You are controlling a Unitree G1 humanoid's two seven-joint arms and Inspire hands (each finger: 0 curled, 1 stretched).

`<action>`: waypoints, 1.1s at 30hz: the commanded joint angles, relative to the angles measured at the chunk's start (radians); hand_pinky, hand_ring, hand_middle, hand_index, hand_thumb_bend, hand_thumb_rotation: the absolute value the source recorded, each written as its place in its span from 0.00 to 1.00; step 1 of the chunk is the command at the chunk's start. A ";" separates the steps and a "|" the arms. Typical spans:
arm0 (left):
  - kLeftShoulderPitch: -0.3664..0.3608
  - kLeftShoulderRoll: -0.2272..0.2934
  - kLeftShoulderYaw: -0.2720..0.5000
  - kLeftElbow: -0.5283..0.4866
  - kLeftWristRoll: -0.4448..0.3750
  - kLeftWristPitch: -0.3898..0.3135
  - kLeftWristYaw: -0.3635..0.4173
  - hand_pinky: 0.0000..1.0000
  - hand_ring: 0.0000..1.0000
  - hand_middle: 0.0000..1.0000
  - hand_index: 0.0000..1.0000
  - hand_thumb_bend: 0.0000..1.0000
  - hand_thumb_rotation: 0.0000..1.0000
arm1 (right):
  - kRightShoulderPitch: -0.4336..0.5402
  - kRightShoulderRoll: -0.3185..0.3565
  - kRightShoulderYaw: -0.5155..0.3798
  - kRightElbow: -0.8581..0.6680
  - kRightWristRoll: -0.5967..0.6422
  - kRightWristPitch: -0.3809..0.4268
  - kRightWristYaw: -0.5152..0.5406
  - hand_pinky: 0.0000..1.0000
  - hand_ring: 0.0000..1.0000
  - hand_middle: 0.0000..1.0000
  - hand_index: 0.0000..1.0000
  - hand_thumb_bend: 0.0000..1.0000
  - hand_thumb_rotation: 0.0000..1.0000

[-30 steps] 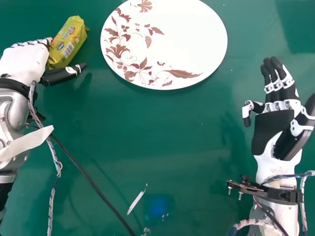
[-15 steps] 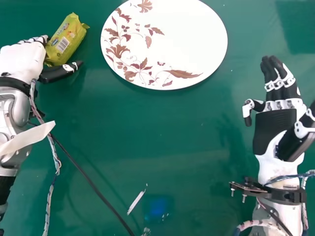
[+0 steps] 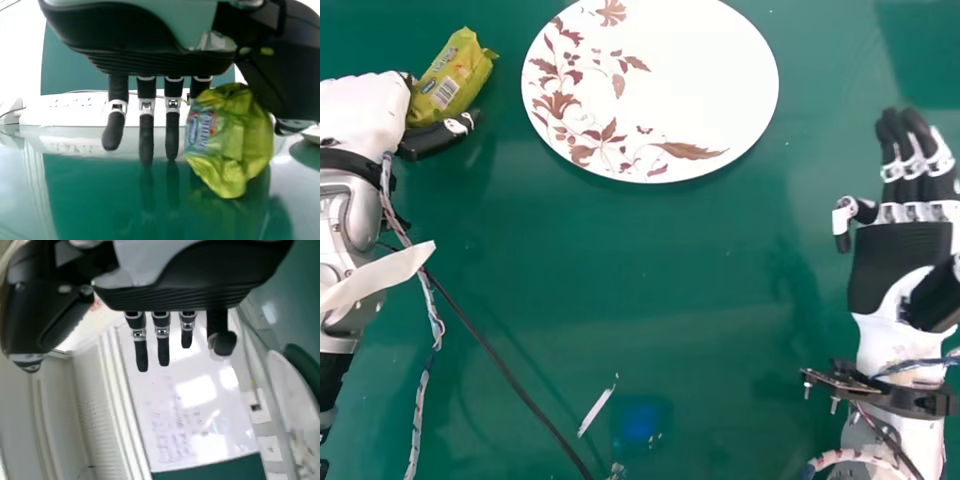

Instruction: Pick up biscuit and place it in the plate

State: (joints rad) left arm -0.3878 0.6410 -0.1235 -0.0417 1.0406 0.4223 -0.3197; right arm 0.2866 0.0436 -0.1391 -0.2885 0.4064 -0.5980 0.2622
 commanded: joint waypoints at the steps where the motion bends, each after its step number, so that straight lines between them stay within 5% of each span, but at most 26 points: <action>1: 0.045 -0.007 -0.027 -0.001 -0.021 0.000 -0.040 0.15 0.24 0.44 0.52 0.55 0.02 | -0.012 0.044 -0.011 0.063 -0.030 -0.041 -0.031 0.00 0.91 0.88 0.82 0.96 0.44; 2: 0.046 -0.006 -0.029 -0.003 -0.020 0.001 -0.043 0.13 0.22 0.44 0.52 0.53 0.01 | -0.014 0.048 -0.013 0.064 -0.037 -0.043 -0.040 0.00 0.91 0.88 0.82 0.95 0.44; 4: 0.045 -0.004 -0.031 -0.008 -0.020 0.006 -0.054 0.12 0.20 0.43 0.52 0.52 0.00 | -0.016 0.046 -0.013 0.066 -0.042 -0.045 -0.049 0.47 0.90 0.87 0.82 0.94 0.43; 5: 0.046 -0.005 -0.031 -0.011 -0.022 0.007 -0.058 0.12 0.20 0.43 0.52 0.52 0.00 | -0.018 0.044 -0.013 0.071 -0.048 -0.050 -0.051 0.58 0.90 0.87 0.82 0.93 0.43; 7: 0.049 -0.006 -0.030 -0.023 -0.024 0.010 -0.063 0.12 0.20 0.43 0.52 0.52 0.00 | -0.021 0.041 -0.018 0.079 -0.066 -0.061 -0.061 0.68 0.90 0.87 0.82 0.93 0.42; 28: 0.077 0.000 0.001 -0.181 -0.049 0.026 -0.146 0.13 0.22 0.43 0.52 0.52 0.00 | -0.014 0.022 -0.012 0.086 -0.012 -0.066 -0.025 0.75 0.84 0.83 0.80 0.86 0.37; 33: 0.091 -0.005 0.040 -0.233 -0.092 0.002 -0.110 0.14 0.22 0.43 0.52 0.51 0.00 | -0.015 0.023 -0.013 0.091 -0.017 -0.075 -0.019 0.68 0.81 0.81 0.80 0.86 0.33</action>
State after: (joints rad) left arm -0.3233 0.6417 -0.0936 -0.2426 0.9664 0.4476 -0.4420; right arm 0.2574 0.0494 -0.1564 -0.2570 0.3799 -0.6599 0.2419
